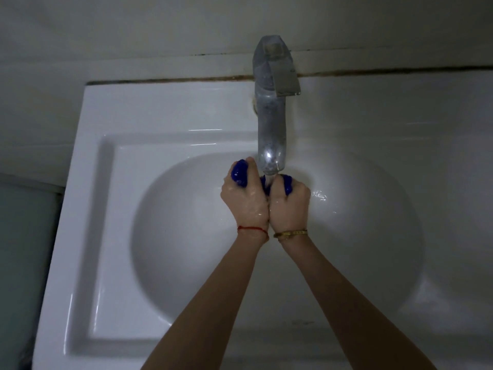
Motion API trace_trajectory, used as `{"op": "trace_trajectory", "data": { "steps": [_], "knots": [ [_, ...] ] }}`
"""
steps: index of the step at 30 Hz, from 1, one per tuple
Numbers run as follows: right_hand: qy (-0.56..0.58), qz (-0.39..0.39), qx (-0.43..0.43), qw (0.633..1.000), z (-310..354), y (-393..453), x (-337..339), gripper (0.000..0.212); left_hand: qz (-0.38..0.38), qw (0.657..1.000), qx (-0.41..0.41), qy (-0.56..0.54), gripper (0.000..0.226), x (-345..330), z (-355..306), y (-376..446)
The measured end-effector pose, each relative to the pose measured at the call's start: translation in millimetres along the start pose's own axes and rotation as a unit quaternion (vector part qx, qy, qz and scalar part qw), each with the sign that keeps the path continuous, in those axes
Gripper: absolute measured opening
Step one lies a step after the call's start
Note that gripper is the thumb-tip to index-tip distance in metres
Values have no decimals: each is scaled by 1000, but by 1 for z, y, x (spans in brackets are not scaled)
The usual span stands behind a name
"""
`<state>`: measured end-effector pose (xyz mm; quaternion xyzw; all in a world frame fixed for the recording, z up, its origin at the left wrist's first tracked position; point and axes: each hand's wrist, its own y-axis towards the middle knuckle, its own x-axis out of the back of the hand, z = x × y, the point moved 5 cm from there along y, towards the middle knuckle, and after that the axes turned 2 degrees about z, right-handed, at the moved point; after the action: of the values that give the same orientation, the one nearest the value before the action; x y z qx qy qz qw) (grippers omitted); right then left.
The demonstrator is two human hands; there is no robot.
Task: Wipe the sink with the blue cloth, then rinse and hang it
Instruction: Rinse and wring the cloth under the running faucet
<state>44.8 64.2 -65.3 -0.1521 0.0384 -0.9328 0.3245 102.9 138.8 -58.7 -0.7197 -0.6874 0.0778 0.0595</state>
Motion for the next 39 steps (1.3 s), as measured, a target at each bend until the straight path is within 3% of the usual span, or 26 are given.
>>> {"op": "trace_trajectory", "data": {
  "steps": [4, 6, 9, 12, 15, 20, 24, 27, 35, 39],
  "knots": [
    [-72, 35, 77, 994, 0, 0, 5, 41, 8, 1000, 16, 13, 52, 2, -7, 1],
    [-113, 62, 81, 988, 0, -3, 8, 44, -1, 998, 65, -13, 58, 3, -10, -1],
    [-24, 92, -28, 995, -5, -9, 13, 53, -4, 991, 114, -63, 57, 7, -8, -1],
    [115, 74, -163, 977, -10, -8, 15, 39, 53, 997, 32, -39, 25, 11, -11, -7],
    [168, 44, -262, 949, -19, -5, 14, 45, 101, 994, -5, -39, 22, 11, -8, -13],
    [121, 70, -283, 949, -18, -6, -2, 40, 122, 991, -41, 39, 24, 5, 3, -20],
    [-2, 90, -227, 970, -4, -5, -4, 54, 83, 994, -53, 41, 13, 9, 3, -13],
    [-56, 79, -167, 981, 2, -3, -4, 55, 51, 996, -56, 44, 23, 10, 5, -9],
    [-24, 29, -109, 993, -2, 1, -1, 54, 1, 996, -62, 68, 46, 7, 3, -2],
    [-22, 38, -25, 999, 4, 3, -1, 47, 3, 998, -25, 66, 45, 4, 1, 3]
  ]
}}
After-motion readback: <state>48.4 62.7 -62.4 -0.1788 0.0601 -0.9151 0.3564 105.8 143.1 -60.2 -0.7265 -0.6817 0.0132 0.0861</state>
